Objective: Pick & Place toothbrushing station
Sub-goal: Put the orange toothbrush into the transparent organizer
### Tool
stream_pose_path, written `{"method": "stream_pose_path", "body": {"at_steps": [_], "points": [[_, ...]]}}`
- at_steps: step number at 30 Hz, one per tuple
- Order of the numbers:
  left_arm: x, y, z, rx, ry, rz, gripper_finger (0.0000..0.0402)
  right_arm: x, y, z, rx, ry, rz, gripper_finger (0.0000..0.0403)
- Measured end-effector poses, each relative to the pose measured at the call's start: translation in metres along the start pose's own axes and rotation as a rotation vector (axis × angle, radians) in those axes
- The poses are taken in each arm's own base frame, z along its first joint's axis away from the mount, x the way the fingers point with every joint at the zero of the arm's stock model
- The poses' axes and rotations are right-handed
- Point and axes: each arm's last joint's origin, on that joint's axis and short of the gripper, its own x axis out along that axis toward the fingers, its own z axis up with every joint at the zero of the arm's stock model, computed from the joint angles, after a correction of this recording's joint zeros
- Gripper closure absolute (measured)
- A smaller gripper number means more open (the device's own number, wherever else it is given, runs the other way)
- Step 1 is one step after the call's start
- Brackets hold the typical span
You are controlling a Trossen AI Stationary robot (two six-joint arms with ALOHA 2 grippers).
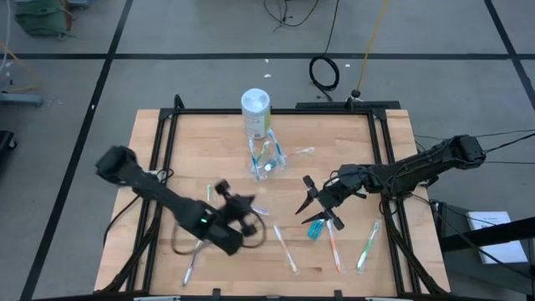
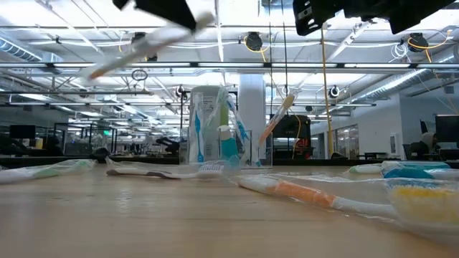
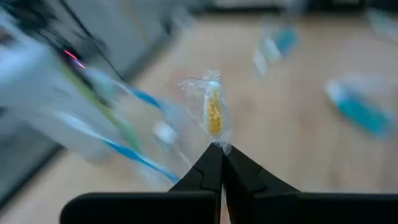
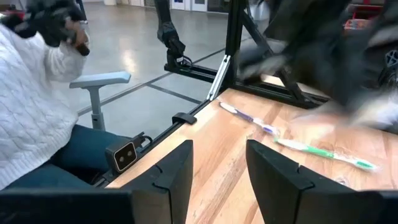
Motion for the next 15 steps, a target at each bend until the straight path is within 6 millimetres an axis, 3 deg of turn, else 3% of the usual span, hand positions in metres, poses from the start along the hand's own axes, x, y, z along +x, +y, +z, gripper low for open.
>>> {"method": "stream_pose_path", "body": {"at_steps": [6,11,15], "points": [[-0.006,0.044,-0.003,-0.112,-0.152,0.09,0.0399,0.0,0.0,0.0,-0.001,-0.003,-0.001,0.0264],[0.019,0.062,-0.021,-0.161,-0.213,-0.103,0.0399,0.0,0.0,0.002,-0.014,-0.021,-0.002,0.0264],[0.042,0.082,-0.026,-0.173,-0.423,-0.245,0.0399,0.0,0.0,0.004,-0.023,-0.036,-0.004,0.0264]]}}
